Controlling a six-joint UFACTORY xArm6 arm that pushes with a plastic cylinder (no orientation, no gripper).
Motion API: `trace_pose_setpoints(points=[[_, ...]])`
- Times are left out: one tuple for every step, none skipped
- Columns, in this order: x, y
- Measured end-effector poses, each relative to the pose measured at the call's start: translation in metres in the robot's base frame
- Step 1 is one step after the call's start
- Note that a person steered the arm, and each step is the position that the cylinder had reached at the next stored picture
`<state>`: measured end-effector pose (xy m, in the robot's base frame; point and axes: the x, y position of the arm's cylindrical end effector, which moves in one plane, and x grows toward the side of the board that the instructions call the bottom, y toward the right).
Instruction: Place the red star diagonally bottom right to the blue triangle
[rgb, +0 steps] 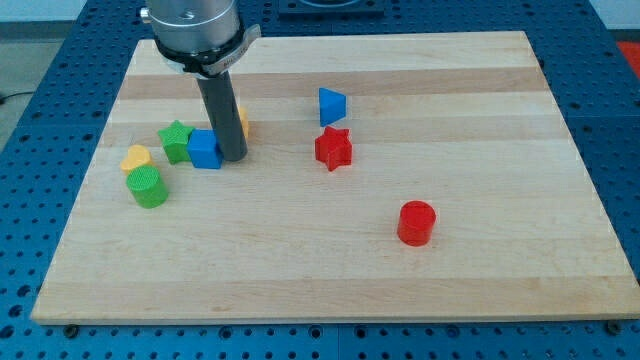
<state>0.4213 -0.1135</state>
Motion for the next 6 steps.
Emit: trace_pose_setpoints(points=[[0.000, 0.069], [0.000, 0.120], [0.000, 0.128], [0.000, 0.104], [0.024, 0.056], [0.044, 0.041]])
